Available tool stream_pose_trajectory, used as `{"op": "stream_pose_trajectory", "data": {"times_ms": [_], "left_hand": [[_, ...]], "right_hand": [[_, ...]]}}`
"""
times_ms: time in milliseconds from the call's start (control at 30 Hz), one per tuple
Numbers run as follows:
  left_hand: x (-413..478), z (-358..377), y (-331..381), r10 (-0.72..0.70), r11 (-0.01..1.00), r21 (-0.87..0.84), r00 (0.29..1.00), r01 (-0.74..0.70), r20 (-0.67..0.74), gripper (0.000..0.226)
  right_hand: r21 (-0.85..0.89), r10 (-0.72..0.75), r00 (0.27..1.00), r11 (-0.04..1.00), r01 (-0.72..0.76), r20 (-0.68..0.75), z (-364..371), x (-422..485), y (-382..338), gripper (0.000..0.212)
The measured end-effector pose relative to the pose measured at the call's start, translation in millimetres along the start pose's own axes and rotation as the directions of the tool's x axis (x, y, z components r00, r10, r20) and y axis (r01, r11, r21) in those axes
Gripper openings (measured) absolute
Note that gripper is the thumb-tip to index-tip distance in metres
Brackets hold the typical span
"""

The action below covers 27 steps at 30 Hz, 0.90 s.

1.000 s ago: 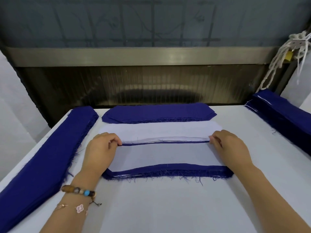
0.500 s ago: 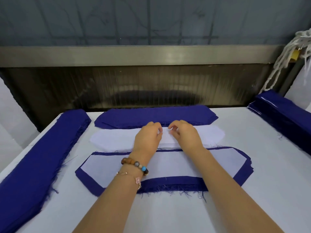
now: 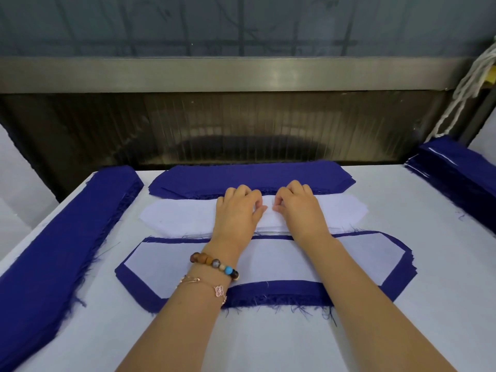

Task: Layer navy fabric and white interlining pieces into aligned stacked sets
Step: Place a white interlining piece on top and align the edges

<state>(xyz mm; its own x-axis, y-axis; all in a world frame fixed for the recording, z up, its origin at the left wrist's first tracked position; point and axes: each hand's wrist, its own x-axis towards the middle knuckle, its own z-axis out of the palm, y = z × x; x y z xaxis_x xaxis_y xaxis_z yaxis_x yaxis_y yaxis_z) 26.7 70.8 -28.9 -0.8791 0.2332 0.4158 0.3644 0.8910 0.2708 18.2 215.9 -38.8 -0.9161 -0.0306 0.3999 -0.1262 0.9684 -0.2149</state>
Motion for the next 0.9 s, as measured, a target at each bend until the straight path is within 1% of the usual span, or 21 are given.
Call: {"op": "stream_pose_trajectory", "data": {"times_ms": [100, 133, 200, 267, 333, 400, 433, 500, 567, 700, 833, 900], "left_hand": [[0.6, 1.5, 0.4, -0.021, 0.998, -0.051, 0.999, 0.023, 0.037, 0.009], [1.0, 1.9, 0.6, -0.034, 0.997, -0.065, 0.999, 0.036, 0.043, 0.011], [2.0, 2.8, 1.0, -0.053, 0.996, -0.072, 0.998, 0.056, 0.045, 0.023], [2.8, 3.7, 1.1, -0.064, 0.997, -0.049, 0.997, 0.067, 0.05, 0.034], [3.1, 4.2, 0.8, -0.061, 0.998, -0.018, 0.997, 0.062, 0.048, 0.037], [2.7, 4.0, 0.5, -0.045, 0.999, 0.003, 0.999, 0.045, 0.024, 0.035], [2.2, 3.4, 0.6, -0.033, 0.999, 0.013, 0.999, 0.033, 0.014, 0.032], [0.7, 2.6, 0.9, -0.001, 1.0, 0.007, 1.0, 0.001, -0.005, 0.028], [-0.5, 1.5, 1.3, 0.026, 0.999, -0.034, 0.999, -0.027, -0.024, 0.024], [-1.3, -0.8, 1.5, 0.018, 0.998, -0.062, 1.0, -0.018, -0.008, 0.015], [-1.6, -1.5, 2.4, -0.004, 0.998, -0.066, 1.0, 0.004, -0.009, 0.013], [-2.0, -1.1, 2.4, -0.006, 0.998, -0.069, 1.0, 0.005, -0.01, 0.012]], "right_hand": [[-0.025, -0.036, 0.999, 0.999, 0.036, -0.019, -0.4, -1.2, -0.4, 0.016], [-0.008, -0.038, 0.999, 0.999, 0.038, -0.012, -0.6, -1.3, -0.4, 0.013], [0.03, -0.034, 0.999, 0.999, 0.034, 0.007, -0.9, -1.4, -0.5, 0.011], [0.059, -0.023, 0.999, 0.998, 0.021, 0.024, -1.3, -1.1, -1.1, 0.016], [0.066, -0.007, 0.999, 0.998, 0.005, 0.038, -3.1, -1.4, -2.4, 0.026], [0.055, -0.004, 0.999, 0.998, 0.003, 0.033, -6.1, -2.6, -3.7, 0.037], [0.045, -0.009, 1.0, 0.999, 0.008, 0.026, -7.8, -3.5, -4.2, 0.039], [0.016, -0.031, 0.999, 0.999, 0.031, 0.013, -10.3, -5.9, -4.1, 0.033], [-0.012, -0.045, 0.999, 0.999, 0.045, 0.019, -12.4, -7.1, -3.9, 0.028], [0.036, -0.065, 0.998, 0.997, 0.064, 0.018, -15.3, -7.4, -5.8, 0.024], [0.026, -0.113, 0.993, 0.993, 0.114, -0.038, -15.7, -8.5, -6.7, 0.024], [0.005, -0.105, 0.994, 0.994, 0.105, -0.026, -16.2, -8.2, -5.5, 0.03]]}}
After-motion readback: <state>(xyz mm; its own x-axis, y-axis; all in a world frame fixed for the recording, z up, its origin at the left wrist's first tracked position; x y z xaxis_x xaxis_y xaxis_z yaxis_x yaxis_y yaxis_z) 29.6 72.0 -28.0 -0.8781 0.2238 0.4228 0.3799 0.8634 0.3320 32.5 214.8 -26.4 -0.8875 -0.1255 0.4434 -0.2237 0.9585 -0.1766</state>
